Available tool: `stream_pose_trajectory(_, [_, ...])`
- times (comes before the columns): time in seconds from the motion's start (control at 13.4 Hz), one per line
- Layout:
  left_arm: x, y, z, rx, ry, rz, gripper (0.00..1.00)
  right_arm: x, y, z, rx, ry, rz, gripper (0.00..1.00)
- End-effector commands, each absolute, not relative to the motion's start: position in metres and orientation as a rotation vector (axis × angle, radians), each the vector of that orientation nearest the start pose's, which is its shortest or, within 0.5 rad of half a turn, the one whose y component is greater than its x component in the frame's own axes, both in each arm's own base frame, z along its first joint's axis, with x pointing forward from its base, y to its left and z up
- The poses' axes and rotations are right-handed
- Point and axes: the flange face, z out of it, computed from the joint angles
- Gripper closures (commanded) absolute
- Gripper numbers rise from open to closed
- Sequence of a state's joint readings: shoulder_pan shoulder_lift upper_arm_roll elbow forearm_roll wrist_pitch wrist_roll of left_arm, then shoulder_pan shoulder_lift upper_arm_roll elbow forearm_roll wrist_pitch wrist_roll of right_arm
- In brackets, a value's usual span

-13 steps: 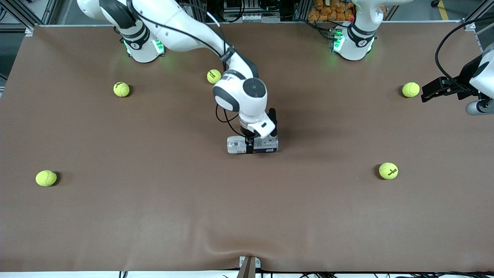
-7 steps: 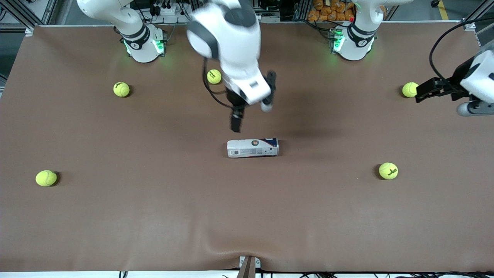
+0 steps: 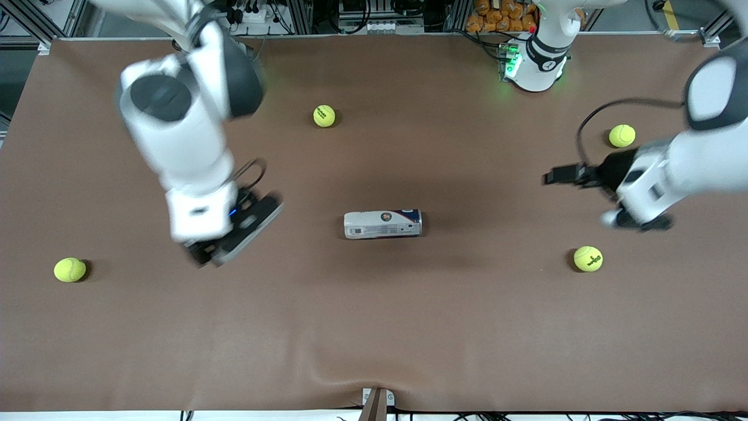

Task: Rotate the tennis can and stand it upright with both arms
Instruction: 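Retract the right gripper while the left gripper reaches the can's end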

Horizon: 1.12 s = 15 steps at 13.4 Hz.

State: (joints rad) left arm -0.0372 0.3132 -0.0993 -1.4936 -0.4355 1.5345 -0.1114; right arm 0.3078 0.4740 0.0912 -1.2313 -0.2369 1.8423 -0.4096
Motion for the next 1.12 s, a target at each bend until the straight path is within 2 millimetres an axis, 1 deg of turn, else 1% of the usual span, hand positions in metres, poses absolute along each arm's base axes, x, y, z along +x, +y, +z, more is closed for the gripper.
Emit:
stream_pose_trajectory(0.0, [0.633, -0.162, 0.434, -3.601, -0.061, 0.661, 0.00, 0.677, 0.208, 0.494, -3.125, -1.075, -0.171, 0.00])
stream_pose_trajectory(0.07, [0.631, -0.181, 0.407, -3.634, -0.099, 0.710, 0.00, 0.682, 0.184, 0.479, -3.146, -0.983, -0.125, 0.00])
stream_pose_trajectory(0.15, [0.630, -0.197, 0.381, -3.690, -0.193, 0.714, 0.00, 0.680, 0.176, 0.453, -3.159, -0.934, -0.049, 0.00])
stream_pose_trajectory(0.22, [0.627, -0.211, 0.358, -3.737, -0.278, 0.689, 0.00, 0.676, 0.165, 0.429, -3.193, -0.814, 0.027, 0.00])
stream_pose_trajectory(0.3, [0.620, -0.228, 0.335, -3.760, -0.351, 0.709, 0.00, 0.673, 0.147, 0.411, -3.236, -0.615, 0.086, 0.00])
stream_pose_trajectory(0.37, [0.614, -0.242, 0.315, -3.775, -0.423, 0.748, 0.00, 0.670, 0.140, 0.406, -3.258, -0.488, 0.122, 0.00])
stream_pose_trajectory(0.45, [0.608, -0.253, 0.299, -3.790, -0.459, 0.776, 0.00, 0.662, 0.137, 0.407, -3.272, -0.416, 0.203, 0.00])
stream_pose_trajectory(0.52, [0.605, -0.254, 0.282, -3.797, -0.547, 0.817, 0.00, 0.655, 0.132, 0.415, -3.266, -0.343, 0.272, 0.00])
stream_pose_trajectory(0.6, [0.601, -0.255, 0.269, -3.798, -0.610, 0.853, 0.00, 0.646, 0.120, 0.435, -3.247, -0.278, 0.316, 0.00])
stream_pose_trajectory(0.67, [0.596, -0.252, 0.257, -3.809, -0.641, 0.871, 0.00, 0.639, 0.104, 0.455, -3.229, -0.223, 0.351, 0.00])
stream_pose_trajectory(0.74, [0.591, -0.242, 0.237, -3.839, -0.690, 0.910, 0.00, 0.629, 0.096, 0.477, -3.216, -0.192, 0.366, 0.00])
stream_pose_trajectory(0.82, [0.582, -0.241, 0.220, -3.907, -0.724, 0.927, 0.00, 0.618, 0.090, 0.498, -3.220, -0.177, 0.374, 0.00])
stream_pose_trajectory(0.89, [0.574, -0.240, 0.201, -3.985, -0.741, 0.915, 0.00, 0.608, 0.075, 0.518, -3.219, -0.136, 0.393, 0.00])
stream_pose_trajectory(0.97, [0.572, -0.238, 0.184, -4.043, -0.769, 0.888, 0.00, 0.597, 0.068, 0.539, -3.212, -0.111, 0.385, 0.00])
stream_pose_trajectory(1.04, [0.572, -0.236, 0.175, -4.070, -0.799, 0.865, 0.00, 0.589, 0.066, 0.557, -3.203, -0.102, 0.347, 0.00])
